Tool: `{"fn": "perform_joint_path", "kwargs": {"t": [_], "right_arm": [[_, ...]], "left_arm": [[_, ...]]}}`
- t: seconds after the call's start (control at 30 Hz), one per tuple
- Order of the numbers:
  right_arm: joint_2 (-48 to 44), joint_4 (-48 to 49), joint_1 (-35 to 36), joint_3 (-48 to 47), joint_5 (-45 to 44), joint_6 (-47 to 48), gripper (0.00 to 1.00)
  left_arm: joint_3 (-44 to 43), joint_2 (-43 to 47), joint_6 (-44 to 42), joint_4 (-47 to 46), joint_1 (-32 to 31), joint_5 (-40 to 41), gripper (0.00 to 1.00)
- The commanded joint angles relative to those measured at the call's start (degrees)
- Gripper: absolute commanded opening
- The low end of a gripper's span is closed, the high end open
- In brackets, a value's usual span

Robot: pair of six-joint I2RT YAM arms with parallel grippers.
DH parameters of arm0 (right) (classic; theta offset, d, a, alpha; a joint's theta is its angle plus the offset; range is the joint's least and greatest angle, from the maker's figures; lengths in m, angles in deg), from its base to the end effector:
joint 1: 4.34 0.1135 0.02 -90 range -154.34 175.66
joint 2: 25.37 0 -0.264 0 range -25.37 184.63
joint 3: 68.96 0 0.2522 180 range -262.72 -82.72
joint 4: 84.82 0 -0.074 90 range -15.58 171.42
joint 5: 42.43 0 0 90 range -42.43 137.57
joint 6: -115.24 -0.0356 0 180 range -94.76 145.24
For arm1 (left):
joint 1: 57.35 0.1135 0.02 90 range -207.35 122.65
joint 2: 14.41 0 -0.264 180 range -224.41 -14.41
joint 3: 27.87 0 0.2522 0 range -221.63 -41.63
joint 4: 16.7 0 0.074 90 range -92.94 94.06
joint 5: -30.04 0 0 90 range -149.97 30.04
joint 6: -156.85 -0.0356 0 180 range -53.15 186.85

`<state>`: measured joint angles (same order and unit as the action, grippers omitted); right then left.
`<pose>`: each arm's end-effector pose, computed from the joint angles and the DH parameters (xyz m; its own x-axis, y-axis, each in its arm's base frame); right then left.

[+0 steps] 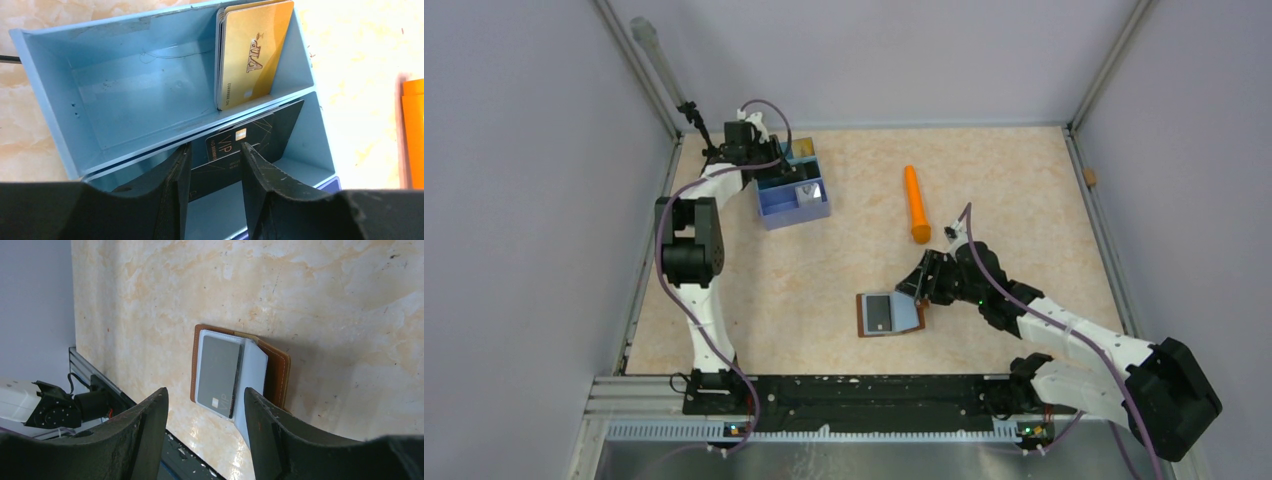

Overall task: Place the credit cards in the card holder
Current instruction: Pick up the credit card from the storage box.

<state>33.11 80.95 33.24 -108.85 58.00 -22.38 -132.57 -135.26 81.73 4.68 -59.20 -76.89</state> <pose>0.1646 0.1348 0.1991 -0.8217 0.2844 -0.4940 -0.1683 0.7070 0.6869 0.4827 -0.0260 0.2042 -0.6556 -0.2246 -0.7209 0.0966 0.9219 -0.3751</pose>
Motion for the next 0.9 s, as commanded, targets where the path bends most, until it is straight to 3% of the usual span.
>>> {"fn": "perform_joint_path", "kwargs": {"t": [0.0,0.37,0.53,0.7,0.87], "right_arm": [[-0.67,1.18,-0.67,-0.14,0.03,0.23,0.56],[-0.61,1.17,-0.66,-0.45,0.2,0.18,0.56],[-0.68,0.88,-0.67,-0.55,0.11,0.29,0.56],[-0.97,0.73,-0.67,-0.6,0.11,0.27,0.56],[-1.4,0.65,-0.68,-0.7,0.02,0.33,0.56]], "left_arm": [[-0.06,0.12,-0.11,-2.96,0.51,-3.79,0.46],[-4.69,-3.66,0.13,-0.08,0.64,-5.36,0.47],[-4.83,-3.74,0.76,-0.25,0.7,-4.47,0.37],[-2.37,-1.36,0.71,-1.73,0.75,-3.55,0.19],[1.86,2.49,0.52,-4.74,1.38,-3.89,0.13]]}}
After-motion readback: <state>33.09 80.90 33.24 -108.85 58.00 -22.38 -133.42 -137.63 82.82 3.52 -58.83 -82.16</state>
